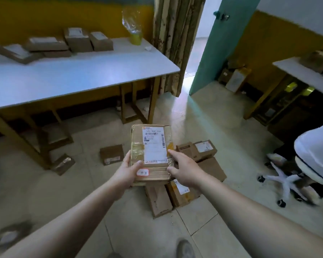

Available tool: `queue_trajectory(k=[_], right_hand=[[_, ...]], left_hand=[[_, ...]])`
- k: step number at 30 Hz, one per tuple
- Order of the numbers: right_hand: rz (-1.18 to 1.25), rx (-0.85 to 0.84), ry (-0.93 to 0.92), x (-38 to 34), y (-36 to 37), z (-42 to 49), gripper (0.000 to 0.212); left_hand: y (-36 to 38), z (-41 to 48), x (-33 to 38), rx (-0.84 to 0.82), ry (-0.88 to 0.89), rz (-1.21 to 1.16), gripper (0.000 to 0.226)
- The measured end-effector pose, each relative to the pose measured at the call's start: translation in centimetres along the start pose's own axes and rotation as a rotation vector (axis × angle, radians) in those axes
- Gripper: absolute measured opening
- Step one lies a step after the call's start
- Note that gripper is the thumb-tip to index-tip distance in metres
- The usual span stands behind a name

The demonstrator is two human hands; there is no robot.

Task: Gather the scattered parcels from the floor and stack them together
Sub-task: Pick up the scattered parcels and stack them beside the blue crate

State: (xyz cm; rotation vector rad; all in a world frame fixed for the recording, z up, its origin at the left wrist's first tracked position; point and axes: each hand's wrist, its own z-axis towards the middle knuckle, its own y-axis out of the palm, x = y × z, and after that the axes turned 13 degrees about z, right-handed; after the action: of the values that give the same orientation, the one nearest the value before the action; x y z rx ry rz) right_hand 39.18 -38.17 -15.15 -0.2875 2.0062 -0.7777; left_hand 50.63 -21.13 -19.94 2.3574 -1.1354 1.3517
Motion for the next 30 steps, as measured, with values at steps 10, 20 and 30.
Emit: queue_trajectory(k=[10, 20, 30], right_hand=[[-0.113, -0.448, -0.054, 14.6, 4.1, 9.8, 0.063], [-0.049, -0.425, 0.123, 32.0, 12.0, 16.3, 0.063], [-0.197, -0.394, 0.16, 39.4, 16.3, 20.1, 0.087]], left_hand=[[11.1, 6.2, -12.7, 0.254, -0.326, -0.134, 0.05], [19.4, 15.9, -28.3, 0.302, -0.418, -0.201, 0.057], [25.4, 23.5, -31.6, 0.253, -0.364, -0.19, 0.057]])
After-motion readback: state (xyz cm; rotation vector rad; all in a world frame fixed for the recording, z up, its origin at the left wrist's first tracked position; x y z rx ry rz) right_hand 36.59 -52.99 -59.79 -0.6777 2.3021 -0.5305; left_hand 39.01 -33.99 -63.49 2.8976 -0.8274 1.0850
